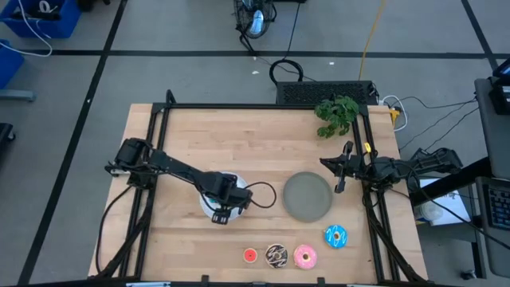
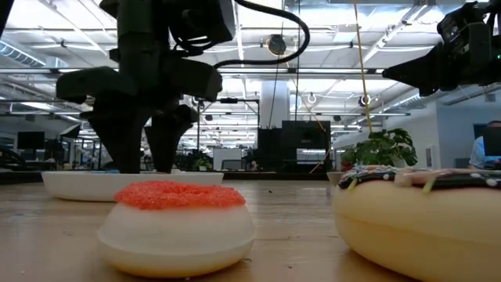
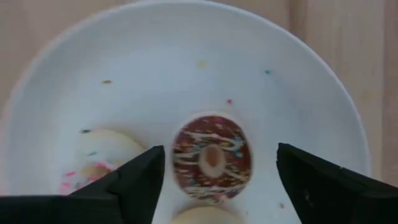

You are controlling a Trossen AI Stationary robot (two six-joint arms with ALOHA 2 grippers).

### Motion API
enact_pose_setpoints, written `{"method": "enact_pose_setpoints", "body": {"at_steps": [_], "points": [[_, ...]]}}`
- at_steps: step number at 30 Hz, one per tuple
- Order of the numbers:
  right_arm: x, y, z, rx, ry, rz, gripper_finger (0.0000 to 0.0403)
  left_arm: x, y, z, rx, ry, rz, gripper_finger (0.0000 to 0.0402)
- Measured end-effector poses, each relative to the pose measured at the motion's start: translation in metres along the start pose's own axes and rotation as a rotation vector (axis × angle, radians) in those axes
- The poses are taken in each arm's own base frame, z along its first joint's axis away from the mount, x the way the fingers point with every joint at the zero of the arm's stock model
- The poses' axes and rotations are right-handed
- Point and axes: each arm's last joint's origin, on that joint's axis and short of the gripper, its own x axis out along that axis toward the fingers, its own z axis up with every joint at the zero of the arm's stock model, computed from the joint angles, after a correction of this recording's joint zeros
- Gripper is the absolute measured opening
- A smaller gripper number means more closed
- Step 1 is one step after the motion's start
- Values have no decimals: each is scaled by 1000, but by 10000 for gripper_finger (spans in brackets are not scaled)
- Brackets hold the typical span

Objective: Pick & Place donuts
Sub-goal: Put the small brown donut on the white plate, then put the small orange donut on the white plate

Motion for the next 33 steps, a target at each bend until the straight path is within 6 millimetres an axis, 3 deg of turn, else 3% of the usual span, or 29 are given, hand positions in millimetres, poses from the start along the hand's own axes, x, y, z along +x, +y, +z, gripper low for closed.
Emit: {"method": "enact_pose_setpoints", "body": {"at_steps": [5, 10, 13, 19, 24, 30, 33], "points": [[0, 0, 0, -2, 2, 0, 0, -33, -6, 19, 2, -35, 87, 327], [0, 0, -1, -7, 8, 1, 0, -80, -30, 46, -43, -208, 69, 321], [0, 0, -1, -7, 8, 1, 0, -100, -49, 55, -40, -307, 40, 301], [0, 0, -1, -4, 8, 1, 0, -119, -79, 58, -16, -390, 83, 233], [0, 0, -1, -6, 7, 1, 0, -117, -101, 50, 64, -376, 53, 152], [0, 0, -1, -31, 7, 1, 0, -92, -120, 53, 147, -331, 86, 28], [0, 0, 0, -29, 0, 0, 0, -79, -133, 59, 224, -350, 69, 9]]}}
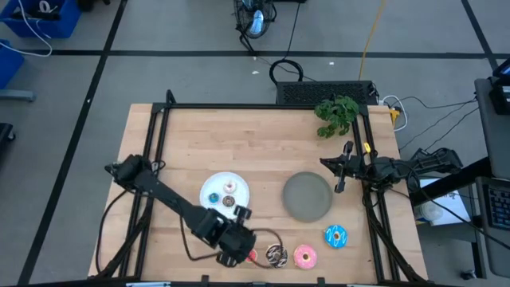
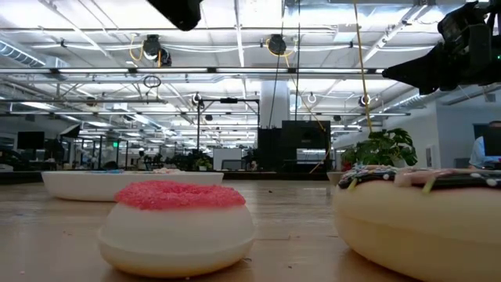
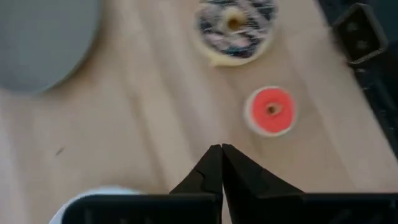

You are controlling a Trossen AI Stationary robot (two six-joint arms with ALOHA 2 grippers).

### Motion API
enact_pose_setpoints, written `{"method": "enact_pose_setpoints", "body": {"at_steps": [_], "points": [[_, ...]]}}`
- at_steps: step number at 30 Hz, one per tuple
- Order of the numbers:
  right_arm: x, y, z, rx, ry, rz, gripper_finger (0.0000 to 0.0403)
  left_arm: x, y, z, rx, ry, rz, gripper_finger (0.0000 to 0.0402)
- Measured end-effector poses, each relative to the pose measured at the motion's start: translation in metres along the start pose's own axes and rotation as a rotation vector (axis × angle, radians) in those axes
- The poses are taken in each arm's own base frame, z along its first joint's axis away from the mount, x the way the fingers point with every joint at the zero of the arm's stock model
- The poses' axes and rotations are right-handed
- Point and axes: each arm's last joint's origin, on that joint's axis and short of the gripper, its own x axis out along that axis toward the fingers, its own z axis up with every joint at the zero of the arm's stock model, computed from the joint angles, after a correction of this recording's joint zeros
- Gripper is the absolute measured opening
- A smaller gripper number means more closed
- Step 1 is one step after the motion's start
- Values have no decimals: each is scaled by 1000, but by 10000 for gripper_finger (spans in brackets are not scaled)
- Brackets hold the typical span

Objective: Pick & Place donuts
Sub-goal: Put the small orange donut on the white plate

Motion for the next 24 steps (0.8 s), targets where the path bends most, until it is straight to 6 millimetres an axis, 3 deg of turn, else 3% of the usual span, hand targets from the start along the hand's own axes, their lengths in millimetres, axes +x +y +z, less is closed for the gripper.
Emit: {"method": "enact_pose_setpoints", "body": {"at_steps": [6, 13, 17, 24], "points": [[0, 0, 0, -8, 1, -2, 0, 33, -11, 9, 8, -71, -24, 14], [0, 0, 0, 2, 1, -3, 0, 50, -18, 13, 96, -106, -63, 11], [0, 0, 0, 3, 2, -2, 0, 53, -27, 14, 102, -135, -80, 64], [0, 0, 0, 2, 4, 0, 0, 61, -39, 12, 61, -120, -143, 201]]}}
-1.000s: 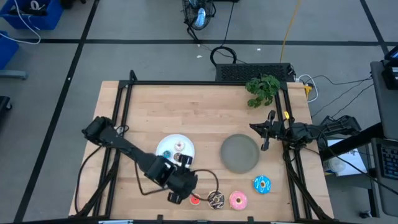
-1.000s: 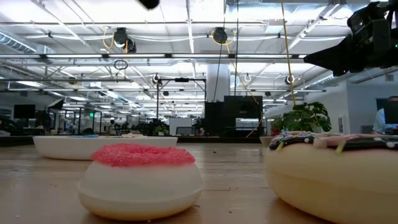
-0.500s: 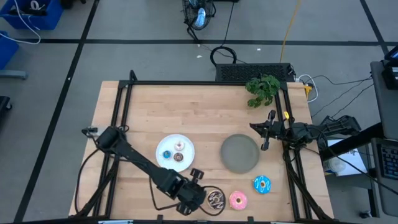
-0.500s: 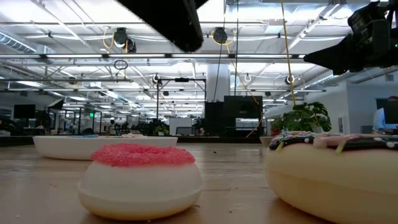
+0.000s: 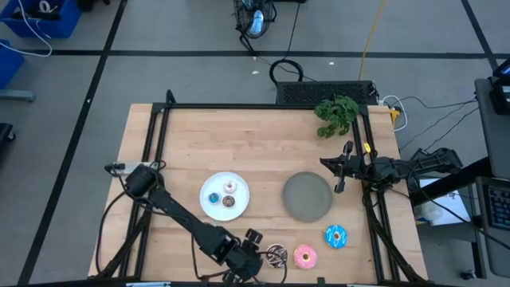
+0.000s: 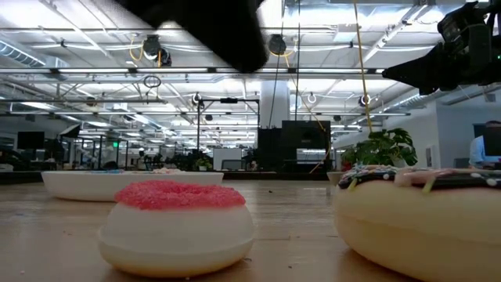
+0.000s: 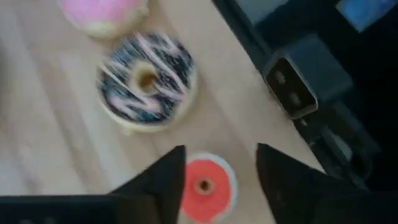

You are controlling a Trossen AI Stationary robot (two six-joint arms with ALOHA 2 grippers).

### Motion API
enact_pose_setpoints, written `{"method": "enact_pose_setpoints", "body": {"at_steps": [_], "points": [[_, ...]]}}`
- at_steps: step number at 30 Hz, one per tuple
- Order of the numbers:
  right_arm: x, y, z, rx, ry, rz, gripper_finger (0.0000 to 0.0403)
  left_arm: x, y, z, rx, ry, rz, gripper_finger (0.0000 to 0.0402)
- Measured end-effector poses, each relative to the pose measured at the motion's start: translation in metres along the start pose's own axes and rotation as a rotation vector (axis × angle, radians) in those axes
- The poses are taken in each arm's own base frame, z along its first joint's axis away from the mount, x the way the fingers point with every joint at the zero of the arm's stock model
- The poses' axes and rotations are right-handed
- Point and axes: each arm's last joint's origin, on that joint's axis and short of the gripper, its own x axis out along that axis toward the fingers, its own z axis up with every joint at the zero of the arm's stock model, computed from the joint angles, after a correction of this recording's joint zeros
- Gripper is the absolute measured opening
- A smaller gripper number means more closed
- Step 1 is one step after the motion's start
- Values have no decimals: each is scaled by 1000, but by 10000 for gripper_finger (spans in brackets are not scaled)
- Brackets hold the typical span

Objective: Pick & Place donuts
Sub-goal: Put the small orange donut on the white plate

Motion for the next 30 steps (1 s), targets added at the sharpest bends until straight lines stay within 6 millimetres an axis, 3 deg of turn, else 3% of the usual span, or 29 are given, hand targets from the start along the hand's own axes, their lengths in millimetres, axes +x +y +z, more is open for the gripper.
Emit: {"method": "enact_pose_setpoints", "body": {"at_steps": [6, 14, 22, 30], "points": [[0, 0, 0, -1, 1, -2, 0, 13, 6, -9, -45, 77, -67, 294], [0, 0, 0, -3, 5, -2, 0, 33, 19, -16, -14, 108, -80, 344], [1, 1, -1, -5, 10, 1, 0, 44, 26, -22, -40, 147, -121, 330], [1, 1, -2, 17, 16, 2, 0, 44, 24, -23, -39, 157, -125, 242]]}}
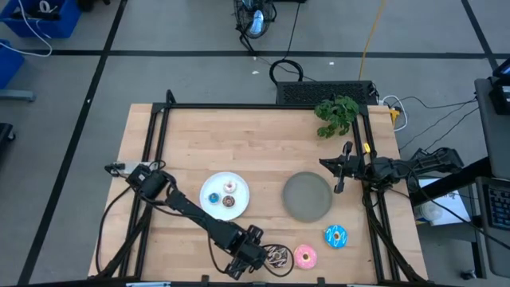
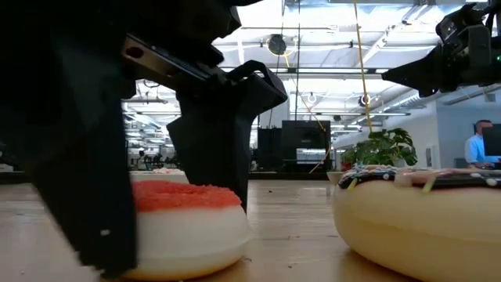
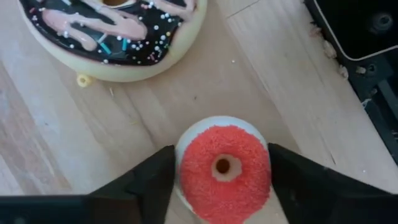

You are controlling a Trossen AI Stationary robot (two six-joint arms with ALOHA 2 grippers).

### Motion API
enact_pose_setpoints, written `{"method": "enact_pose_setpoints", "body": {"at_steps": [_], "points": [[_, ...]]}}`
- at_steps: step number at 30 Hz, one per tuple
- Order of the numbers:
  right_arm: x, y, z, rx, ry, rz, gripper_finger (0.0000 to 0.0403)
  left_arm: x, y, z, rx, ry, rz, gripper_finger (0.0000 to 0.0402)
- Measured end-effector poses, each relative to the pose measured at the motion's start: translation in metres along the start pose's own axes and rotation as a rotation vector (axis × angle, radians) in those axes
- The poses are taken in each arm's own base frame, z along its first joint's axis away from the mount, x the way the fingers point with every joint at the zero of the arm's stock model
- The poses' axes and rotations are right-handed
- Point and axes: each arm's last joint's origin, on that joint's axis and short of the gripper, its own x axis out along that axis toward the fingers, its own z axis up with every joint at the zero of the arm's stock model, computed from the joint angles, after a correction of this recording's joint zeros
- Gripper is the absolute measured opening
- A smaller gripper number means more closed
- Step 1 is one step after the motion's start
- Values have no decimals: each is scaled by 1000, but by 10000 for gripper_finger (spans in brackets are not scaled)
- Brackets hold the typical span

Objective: Pick & Place donuts
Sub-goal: Put the small orange donut on the white plate

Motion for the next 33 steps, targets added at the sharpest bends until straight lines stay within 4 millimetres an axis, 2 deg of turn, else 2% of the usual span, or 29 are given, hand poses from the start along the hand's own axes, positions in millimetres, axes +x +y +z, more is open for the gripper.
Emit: {"method": "enact_pose_setpoints", "body": {"at_steps": [8, 12, 16, 20, 23, 25, 28, 30, 33], "points": [[0, 0, 0, 0, 1, 0, 0, -1, 2, -2, -5, 18, 7, 121], [0, 0, 0, 0, 0, 1, 0, -15, 10, -6, -84, 73, -2, 91], [0, 0, 0, 0, 0, 1, 0, -48, 21, -8, -117, 105, 43, 86], [0, 0, 0, -1, 0, 1, 0, -96, 37, -11, -120, 94, 142, 86], [0, 0, 0, -1, 1, 1, 0, -130, 56, -14, -140, 67, 232, 86], [0, 0, 0, 0, 0, 1, 0, -141, 71, -16, -145, 52, 277, 86], [0, 0, 0, -3, 1, 1, 0, -144, 95, -21, -168, 59, 310, 86], [0, 0, 0, -4, 1, 1, 0, -132, 110, -31, -190, 91, 296, 86], [0, 0, 0, -1, 1, 1, 0, -105, 126, -59, -235, 170, 259, 86]]}}
